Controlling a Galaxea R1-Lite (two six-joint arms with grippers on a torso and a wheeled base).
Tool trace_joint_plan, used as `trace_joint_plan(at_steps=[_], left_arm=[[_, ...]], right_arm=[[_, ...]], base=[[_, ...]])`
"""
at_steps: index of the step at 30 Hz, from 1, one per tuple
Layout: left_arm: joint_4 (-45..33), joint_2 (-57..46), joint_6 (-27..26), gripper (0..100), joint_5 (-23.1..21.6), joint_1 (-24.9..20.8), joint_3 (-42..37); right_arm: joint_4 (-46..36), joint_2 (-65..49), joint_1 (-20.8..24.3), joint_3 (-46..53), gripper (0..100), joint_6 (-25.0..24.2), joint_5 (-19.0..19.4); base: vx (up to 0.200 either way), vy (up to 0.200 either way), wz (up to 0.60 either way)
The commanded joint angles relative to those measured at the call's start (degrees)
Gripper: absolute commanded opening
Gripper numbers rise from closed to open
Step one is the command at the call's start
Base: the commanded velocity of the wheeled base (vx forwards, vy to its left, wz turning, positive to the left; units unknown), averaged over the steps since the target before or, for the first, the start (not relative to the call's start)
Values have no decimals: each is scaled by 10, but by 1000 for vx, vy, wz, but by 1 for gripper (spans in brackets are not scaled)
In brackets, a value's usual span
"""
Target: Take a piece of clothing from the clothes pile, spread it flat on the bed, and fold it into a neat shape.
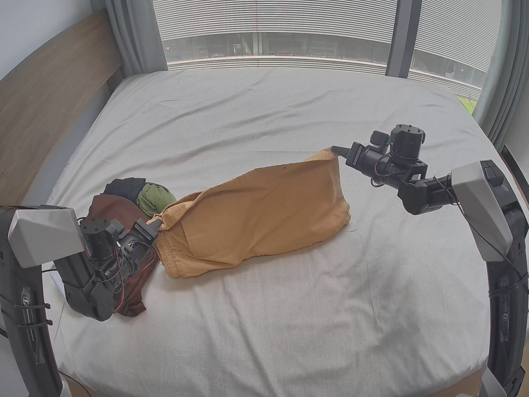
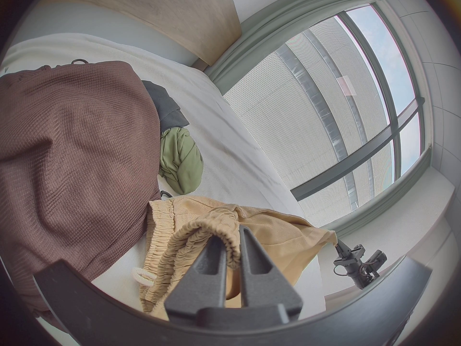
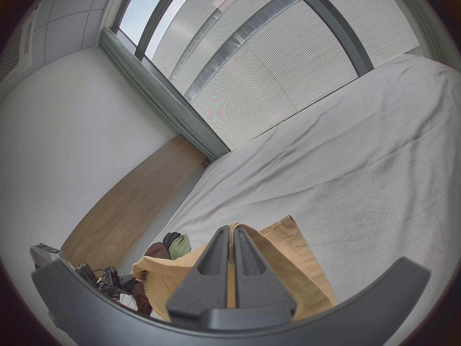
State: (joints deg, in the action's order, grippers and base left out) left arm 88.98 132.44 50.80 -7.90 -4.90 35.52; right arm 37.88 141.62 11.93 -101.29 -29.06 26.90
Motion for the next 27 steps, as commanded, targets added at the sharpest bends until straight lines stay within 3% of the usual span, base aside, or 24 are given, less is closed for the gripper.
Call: trace_joint_plan(at_steps=[1,10,11,12,16,17,22,26,27], left_arm=[[1,7,0,0,0,1,6],[1,8,0,0,1,1,10],[1,8,1,100,1,2,12],[1,8,1,100,1,2,13],[1,17,-1,100,12,9,28],[1,19,-1,100,22,9,35],[1,21,-4,100,31,12,39],[2,19,-3,100,30,10,34],[2,16,-3,100,30,6,30]], right_arm=[[0,21,3,-17,0,1,-4],[3,36,10,-39,0,0,-7],[3,37,10,-40,0,0,-11],[3,37,10,-40,100,0,-11],[7,64,10,-92,100,1,-40],[7,78,10,-123,100,3,-62],[3,67,8,-127,100,1,-67],[-2,19,7,-60,100,3,-67],[1,-11,8,-7,100,3,-67]], base=[[0,0,0],[0,0,0],[0,0,0],[0,0,0],[0,0,0],[0,0,0],[0,0,0],[0,0,0],[0,0,0]])
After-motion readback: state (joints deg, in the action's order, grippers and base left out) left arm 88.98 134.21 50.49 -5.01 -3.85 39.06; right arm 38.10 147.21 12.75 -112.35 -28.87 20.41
